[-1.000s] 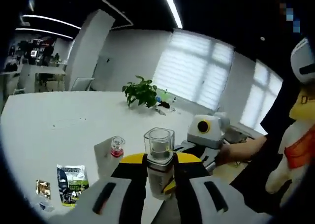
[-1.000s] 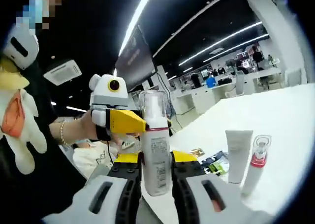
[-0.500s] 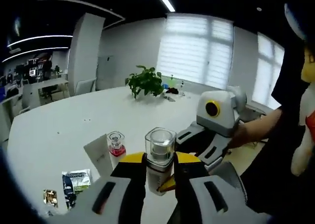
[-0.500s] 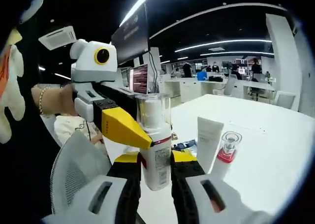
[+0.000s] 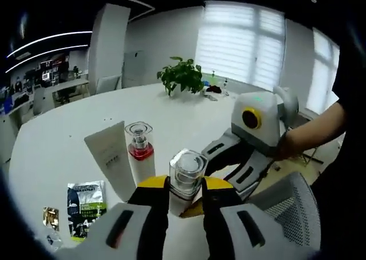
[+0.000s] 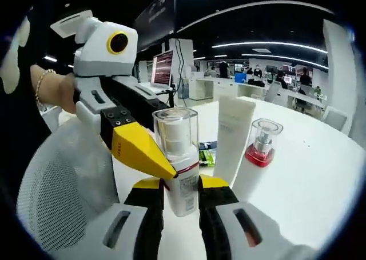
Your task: Arrange the skincare products in the storage area until every visible bottle or jar stands upright without overlapping.
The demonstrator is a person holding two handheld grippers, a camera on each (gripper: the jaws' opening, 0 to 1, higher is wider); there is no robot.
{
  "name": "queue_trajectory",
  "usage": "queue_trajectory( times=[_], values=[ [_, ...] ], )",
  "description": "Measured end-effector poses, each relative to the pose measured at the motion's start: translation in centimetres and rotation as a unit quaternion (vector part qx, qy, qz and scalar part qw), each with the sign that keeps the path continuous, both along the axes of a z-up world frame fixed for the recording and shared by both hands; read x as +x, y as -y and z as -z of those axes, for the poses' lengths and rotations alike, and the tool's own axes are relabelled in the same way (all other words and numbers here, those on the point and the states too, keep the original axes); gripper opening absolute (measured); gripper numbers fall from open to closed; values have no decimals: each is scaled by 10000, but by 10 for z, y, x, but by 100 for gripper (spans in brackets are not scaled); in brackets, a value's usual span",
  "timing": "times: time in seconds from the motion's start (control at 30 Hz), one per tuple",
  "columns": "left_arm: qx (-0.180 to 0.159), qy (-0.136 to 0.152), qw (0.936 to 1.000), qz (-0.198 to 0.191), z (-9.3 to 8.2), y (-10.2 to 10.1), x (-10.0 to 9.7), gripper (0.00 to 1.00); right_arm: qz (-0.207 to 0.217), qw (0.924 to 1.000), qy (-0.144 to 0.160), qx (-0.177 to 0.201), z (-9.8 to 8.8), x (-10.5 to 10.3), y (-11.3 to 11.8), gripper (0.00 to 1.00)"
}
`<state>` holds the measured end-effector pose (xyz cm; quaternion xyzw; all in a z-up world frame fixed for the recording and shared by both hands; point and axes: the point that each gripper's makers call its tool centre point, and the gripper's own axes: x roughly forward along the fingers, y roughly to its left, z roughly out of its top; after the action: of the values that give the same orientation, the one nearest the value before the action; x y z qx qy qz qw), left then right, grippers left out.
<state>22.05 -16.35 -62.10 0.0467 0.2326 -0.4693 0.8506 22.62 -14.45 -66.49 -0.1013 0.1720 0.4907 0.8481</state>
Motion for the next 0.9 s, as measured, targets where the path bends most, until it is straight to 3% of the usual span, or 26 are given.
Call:
queue_trajectory(
  times=[0.43,0.77,0.9],
  values=[
    [400,-141,9991,-9,48,11,17,16,222,9996,-118,-144,44,15,13,23],
    [472,-254,9986,-10,61,14,23,17,193,9993,-216,-233,56,23,14,23],
    [402,-231,9989,-56,59,14,26,17,251,9990,-321,-184,55,28,14,23]
  ],
)
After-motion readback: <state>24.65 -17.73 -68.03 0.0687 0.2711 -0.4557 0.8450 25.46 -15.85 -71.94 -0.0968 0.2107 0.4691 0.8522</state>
